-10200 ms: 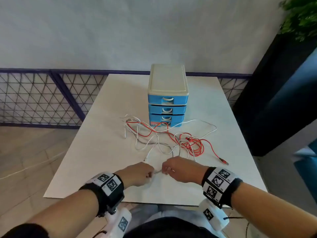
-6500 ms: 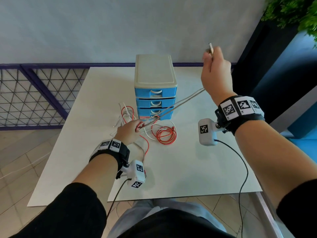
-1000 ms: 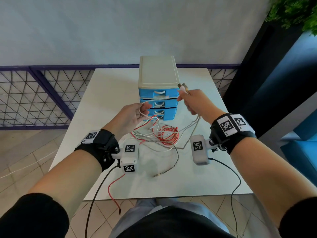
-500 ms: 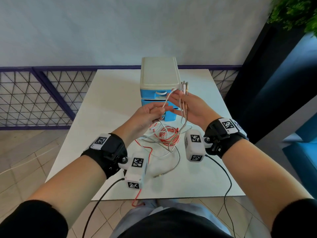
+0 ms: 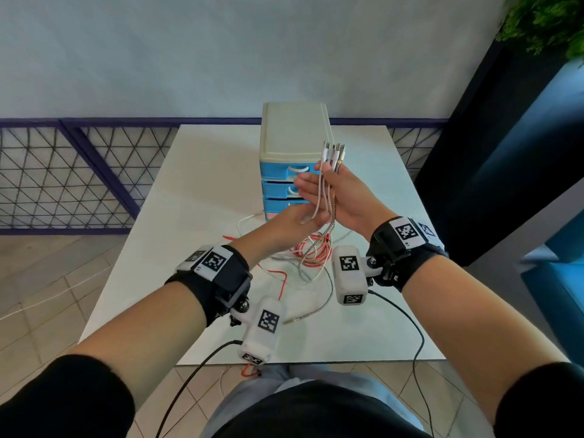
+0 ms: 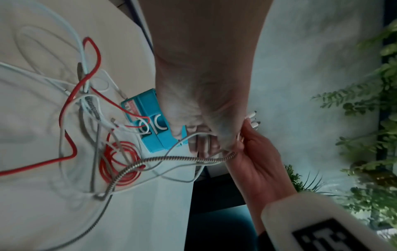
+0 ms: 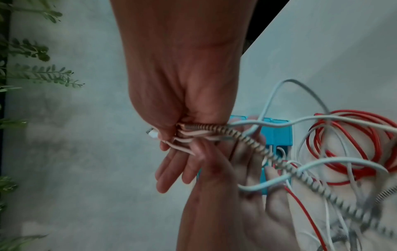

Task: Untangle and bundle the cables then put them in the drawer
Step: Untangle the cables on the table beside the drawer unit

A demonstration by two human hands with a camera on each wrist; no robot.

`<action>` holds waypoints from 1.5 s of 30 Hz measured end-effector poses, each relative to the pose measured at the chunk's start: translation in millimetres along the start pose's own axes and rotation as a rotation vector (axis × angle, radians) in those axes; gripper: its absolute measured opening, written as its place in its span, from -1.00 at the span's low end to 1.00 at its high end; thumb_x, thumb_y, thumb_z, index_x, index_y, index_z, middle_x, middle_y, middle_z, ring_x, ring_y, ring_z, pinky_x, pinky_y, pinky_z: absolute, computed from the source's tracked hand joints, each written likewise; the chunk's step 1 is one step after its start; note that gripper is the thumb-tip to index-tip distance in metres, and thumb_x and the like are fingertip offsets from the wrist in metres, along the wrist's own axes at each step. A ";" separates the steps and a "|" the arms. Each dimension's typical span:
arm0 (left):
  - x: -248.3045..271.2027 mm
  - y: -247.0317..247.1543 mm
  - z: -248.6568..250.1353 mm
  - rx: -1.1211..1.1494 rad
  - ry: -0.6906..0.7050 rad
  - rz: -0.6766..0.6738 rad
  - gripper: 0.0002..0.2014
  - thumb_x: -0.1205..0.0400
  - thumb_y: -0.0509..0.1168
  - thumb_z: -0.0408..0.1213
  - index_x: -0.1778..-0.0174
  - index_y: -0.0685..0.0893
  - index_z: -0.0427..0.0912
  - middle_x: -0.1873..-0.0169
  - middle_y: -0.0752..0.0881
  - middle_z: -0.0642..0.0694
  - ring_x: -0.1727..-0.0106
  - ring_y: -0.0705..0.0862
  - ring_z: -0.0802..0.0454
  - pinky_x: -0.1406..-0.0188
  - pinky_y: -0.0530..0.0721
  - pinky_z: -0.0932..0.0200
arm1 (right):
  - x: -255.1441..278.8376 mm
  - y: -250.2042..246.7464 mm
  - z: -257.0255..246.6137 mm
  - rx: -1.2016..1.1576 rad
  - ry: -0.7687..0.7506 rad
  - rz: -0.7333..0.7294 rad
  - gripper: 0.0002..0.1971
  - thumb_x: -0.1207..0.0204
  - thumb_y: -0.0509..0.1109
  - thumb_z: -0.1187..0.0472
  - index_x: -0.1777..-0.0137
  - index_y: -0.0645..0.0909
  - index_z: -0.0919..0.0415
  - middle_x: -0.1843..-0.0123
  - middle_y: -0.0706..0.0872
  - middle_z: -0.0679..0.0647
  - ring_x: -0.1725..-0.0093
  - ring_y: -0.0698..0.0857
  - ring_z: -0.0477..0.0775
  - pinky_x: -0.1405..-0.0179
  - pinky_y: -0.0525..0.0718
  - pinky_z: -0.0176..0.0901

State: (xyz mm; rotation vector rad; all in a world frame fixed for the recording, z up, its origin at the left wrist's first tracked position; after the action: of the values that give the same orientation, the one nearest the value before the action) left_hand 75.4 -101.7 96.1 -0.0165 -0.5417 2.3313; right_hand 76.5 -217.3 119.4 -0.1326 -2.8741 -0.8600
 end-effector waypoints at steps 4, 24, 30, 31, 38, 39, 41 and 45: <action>4.5 8.3 0.3 0.085 -0.001 -0.100 -0.68 -0.75 0.07 -0.05 -0.14 0.67 -0.09 -0.16 0.73 -0.01 -0.26 0.64 0.13 -0.34 0.49 0.21 | -1.1 4.5 4.2 0.052 -0.013 0.019 -0.84 -0.76 0.10 0.17 0.00 0.45 0.21 0.22 0.82 0.20 0.16 0.85 0.15 0.13 0.82 -0.04; 11.9 1.0 -12.3 0.148 0.010 -0.028 -0.71 -0.67 0.25 -0.14 -0.15 0.76 -0.21 0.00 0.79 -0.23 0.10 0.67 0.10 0.03 0.68 0.33 | -5.1 -11.2 8.8 0.100 0.100 -0.084 -0.78 -0.70 0.21 0.24 -0.09 0.67 0.30 0.00 0.84 0.15 -0.07 0.81 0.03 -0.10 0.76 -0.09; 7.4 7.1 -14.6 0.129 -0.063 -0.122 -0.55 -0.61 0.23 0.14 -0.23 0.68 -0.12 -0.20 0.74 -0.07 -0.26 0.67 0.03 -0.40 0.56 0.01 | -3.8 -6.3 10.4 0.005 0.126 -0.125 -0.74 -0.74 0.13 0.23 -0.14 0.64 0.29 -0.02 0.84 0.18 -0.07 0.81 0.03 -0.12 0.74 -0.05; 8.0 8.8 -13.0 0.128 -0.056 -0.153 -0.59 -0.64 0.22 0.09 -0.25 0.67 -0.10 -0.21 0.74 -0.02 -0.26 0.66 0.12 -0.37 0.56 0.12 | -3.5 -5.9 10.4 -0.009 0.130 -0.129 -0.75 -0.74 0.13 0.23 -0.12 0.64 0.30 -0.03 0.83 0.19 -0.07 0.81 0.04 -0.13 0.74 -0.05; 7.8 15.0 -6.5 -0.093 0.006 -0.079 -0.68 -0.77 0.03 -0.14 -0.10 0.61 -0.27 0.05 0.63 0.01 0.05 0.56 0.20 0.04 0.50 0.37 | -3.0 -2.5 10.7 -0.049 0.172 -0.178 -0.72 -0.74 0.12 0.19 -0.22 0.60 0.30 0.09 0.81 0.07 0.05 0.81 0.03 -0.16 0.71 0.01; 7.2 15.6 -6.8 -0.089 0.017 -0.057 -0.68 -0.77 0.02 -0.14 -0.02 0.61 -0.26 0.12 0.63 0.02 0.10 0.56 0.20 0.03 0.50 0.29 | -3.7 -2.0 10.4 -0.058 0.167 -0.173 -0.71 -0.75 0.10 0.16 -0.22 0.59 0.30 0.17 0.76 0.04 0.13 0.78 0.02 -0.13 0.72 0.01; 6.8 16.5 -6.0 -0.038 0.062 -0.024 -0.67 -0.77 0.02 -0.18 0.12 0.59 -0.28 0.24 0.63 -0.04 0.21 0.60 0.25 0.09 0.53 0.32 | -5.1 -0.3 9.1 -0.048 0.144 -0.147 -0.68 -0.76 0.09 0.11 -0.19 0.57 0.32 0.29 0.60 0.03 0.28 0.66 0.00 0.03 0.74 -0.05; 9.2 16.5 -2.9 0.187 0.070 0.054 -0.75 -0.73 0.16 -0.19 0.18 0.57 -0.25 0.58 0.57 -0.08 0.60 0.53 0.16 0.41 0.60 0.35 | -7.1 2.6 3.9 0.031 0.081 -0.066 -0.74 -0.77 0.07 0.11 0.05 0.49 0.23 0.48 0.37 -0.06 0.59 0.33 -0.16 0.62 0.43 -0.36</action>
State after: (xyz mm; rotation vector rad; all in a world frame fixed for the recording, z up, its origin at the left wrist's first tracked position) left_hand 58.2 -105.1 88.3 -0.0251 -0.2904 2.4156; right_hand 83.4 -213.2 116.5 0.0005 -2.8289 -0.8114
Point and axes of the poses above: each hand's wrist, its own x-axis away from the middle knuckle, its own y-axis out of the palm, z = x × y, the point moved 3 cm from there along -x, towards the middle knuckle
